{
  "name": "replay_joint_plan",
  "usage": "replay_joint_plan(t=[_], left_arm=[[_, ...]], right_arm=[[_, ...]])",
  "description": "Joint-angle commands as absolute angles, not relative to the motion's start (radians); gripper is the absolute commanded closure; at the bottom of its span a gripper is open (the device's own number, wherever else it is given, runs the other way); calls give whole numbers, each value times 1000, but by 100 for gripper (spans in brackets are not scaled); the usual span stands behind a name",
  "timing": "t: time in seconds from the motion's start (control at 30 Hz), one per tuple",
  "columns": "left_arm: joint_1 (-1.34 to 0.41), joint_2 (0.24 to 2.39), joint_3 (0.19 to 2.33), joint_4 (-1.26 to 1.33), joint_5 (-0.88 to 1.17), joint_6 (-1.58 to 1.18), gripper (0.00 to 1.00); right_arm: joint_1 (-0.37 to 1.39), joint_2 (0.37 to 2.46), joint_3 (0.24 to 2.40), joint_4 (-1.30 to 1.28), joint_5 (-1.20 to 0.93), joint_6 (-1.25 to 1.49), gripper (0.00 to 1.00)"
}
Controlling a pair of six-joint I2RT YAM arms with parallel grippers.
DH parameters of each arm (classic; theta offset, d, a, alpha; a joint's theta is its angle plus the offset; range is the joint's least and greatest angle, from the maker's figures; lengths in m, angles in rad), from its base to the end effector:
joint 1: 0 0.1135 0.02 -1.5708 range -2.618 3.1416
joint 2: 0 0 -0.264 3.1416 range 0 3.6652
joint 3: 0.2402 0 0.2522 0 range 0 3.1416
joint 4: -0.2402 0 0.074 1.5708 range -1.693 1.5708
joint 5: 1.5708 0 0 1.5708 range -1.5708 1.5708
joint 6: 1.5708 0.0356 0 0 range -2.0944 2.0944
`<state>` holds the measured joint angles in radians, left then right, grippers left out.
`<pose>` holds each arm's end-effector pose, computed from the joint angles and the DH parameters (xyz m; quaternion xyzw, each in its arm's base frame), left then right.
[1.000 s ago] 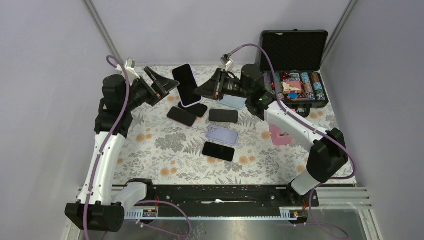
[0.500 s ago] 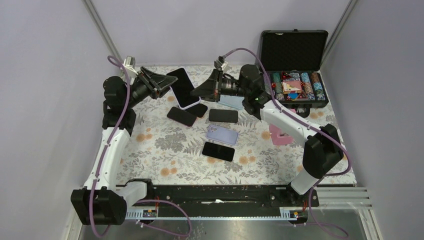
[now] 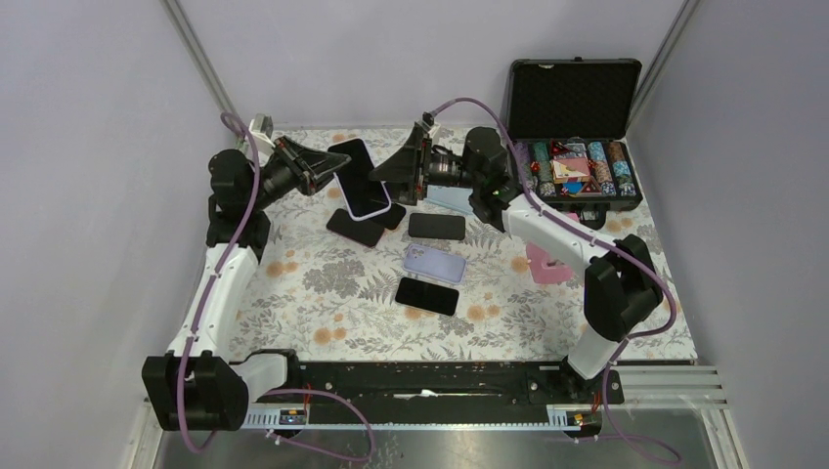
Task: Take the phone out of the phone case
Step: Pick up the phone at the center of the board, then remove the phone case from the phone.
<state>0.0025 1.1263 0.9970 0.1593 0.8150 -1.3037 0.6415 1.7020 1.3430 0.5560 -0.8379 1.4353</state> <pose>0.2556 -0.0253 0.3827 -0.1626 0.6806 -0.6187 0.3571 0.3054 0.2611 0.3645 -0.0662 0.6559 0.7395 0.1363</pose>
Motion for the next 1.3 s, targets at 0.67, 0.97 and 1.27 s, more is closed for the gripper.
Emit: replay_joint_plan(t=[0.67, 0.97, 1.27], left_arm=[[80, 1092, 875, 555, 754, -1723, 100], [72, 1078, 853, 558, 700, -1744, 100], [71, 1063, 817, 594, 683, -1805, 100]], right_arm=[[644, 1580, 1151, 956, -631, 1487, 39], [683, 1583, 1204, 885, -659, 1421, 55], [693, 1604, 1200, 970, -628, 1459, 84]])
